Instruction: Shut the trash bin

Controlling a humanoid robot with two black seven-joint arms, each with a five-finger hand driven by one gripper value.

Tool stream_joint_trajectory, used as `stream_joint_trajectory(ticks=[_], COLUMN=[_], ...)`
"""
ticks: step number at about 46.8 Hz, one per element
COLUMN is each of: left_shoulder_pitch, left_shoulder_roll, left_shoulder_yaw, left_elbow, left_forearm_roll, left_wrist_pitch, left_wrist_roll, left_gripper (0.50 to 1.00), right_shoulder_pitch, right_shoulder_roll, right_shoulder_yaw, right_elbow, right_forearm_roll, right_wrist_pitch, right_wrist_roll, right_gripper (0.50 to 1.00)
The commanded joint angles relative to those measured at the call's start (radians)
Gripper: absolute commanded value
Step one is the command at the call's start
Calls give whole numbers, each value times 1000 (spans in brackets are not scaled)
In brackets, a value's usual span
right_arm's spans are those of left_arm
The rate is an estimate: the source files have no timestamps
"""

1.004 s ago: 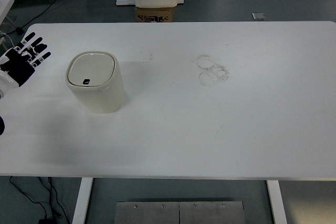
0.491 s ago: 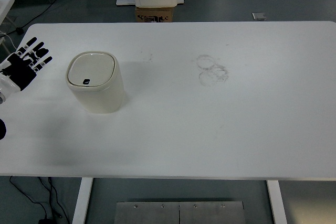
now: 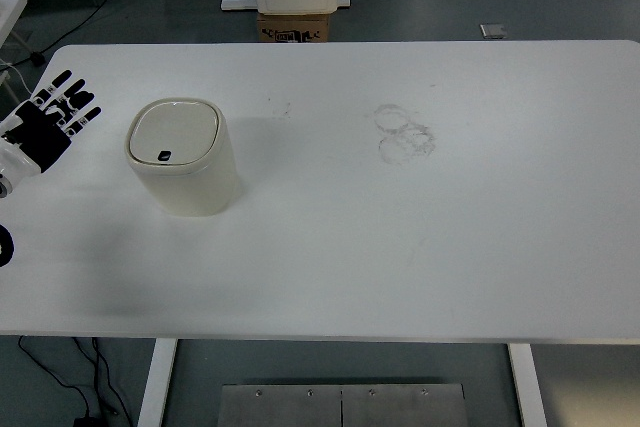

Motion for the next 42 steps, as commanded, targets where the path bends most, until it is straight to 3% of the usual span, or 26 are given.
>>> stream_joint_trajectory(ticks=[1, 42], left_shoulder_pitch=[0, 0], left_shoulder_roll=[0, 0], left_shoulder_yaw=[0, 0], left_elbow=[0, 0], left_forearm_roll=[0, 2], left_wrist_pitch=[0, 0], left_wrist_roll=[0, 0], left_gripper=[1000, 1000], right_shoulder_pitch=[0, 3], right_shoulder_roll=[0, 0], right_shoulder_yaw=[0, 2], right_elbow=[1, 4], right_forearm_roll=[0, 0], right_wrist_pitch=[1, 1], right_wrist_roll=[0, 6], right_gripper=[991, 991])
